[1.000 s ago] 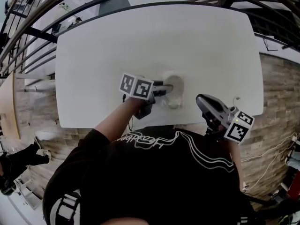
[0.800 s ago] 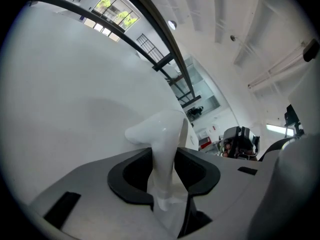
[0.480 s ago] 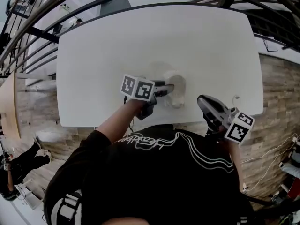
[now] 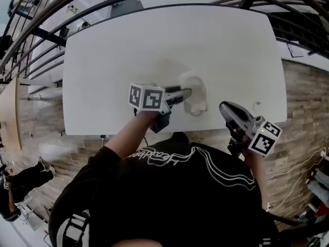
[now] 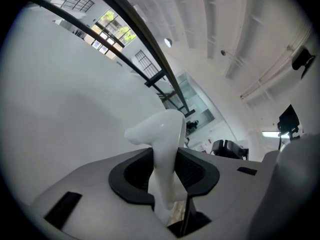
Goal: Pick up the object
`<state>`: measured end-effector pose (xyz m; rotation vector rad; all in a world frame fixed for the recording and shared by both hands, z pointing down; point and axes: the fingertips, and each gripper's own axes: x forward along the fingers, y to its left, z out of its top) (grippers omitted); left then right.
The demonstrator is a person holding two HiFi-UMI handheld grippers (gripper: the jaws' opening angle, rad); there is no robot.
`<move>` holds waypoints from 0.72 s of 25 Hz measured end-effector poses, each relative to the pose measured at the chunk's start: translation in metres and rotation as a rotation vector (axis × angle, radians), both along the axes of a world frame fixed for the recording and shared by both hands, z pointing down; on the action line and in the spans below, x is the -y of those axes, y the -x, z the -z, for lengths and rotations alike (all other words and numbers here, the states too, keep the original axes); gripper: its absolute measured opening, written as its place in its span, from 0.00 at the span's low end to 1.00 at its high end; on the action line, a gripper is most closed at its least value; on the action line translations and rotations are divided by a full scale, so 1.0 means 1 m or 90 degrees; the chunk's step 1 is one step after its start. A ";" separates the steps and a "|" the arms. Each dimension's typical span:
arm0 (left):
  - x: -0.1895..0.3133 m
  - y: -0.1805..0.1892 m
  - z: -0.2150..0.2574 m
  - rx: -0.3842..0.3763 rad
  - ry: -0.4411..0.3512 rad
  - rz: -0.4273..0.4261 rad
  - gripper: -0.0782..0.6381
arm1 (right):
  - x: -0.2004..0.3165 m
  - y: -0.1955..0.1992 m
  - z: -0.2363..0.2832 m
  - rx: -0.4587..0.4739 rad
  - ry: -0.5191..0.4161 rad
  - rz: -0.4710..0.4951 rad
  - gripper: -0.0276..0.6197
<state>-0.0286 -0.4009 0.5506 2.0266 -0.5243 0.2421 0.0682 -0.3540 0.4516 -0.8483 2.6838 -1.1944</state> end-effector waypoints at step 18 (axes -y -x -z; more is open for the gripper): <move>-0.044 -0.004 0.147 -0.066 -0.166 0.094 0.29 | -0.033 -0.015 0.054 -0.046 -0.086 0.048 0.09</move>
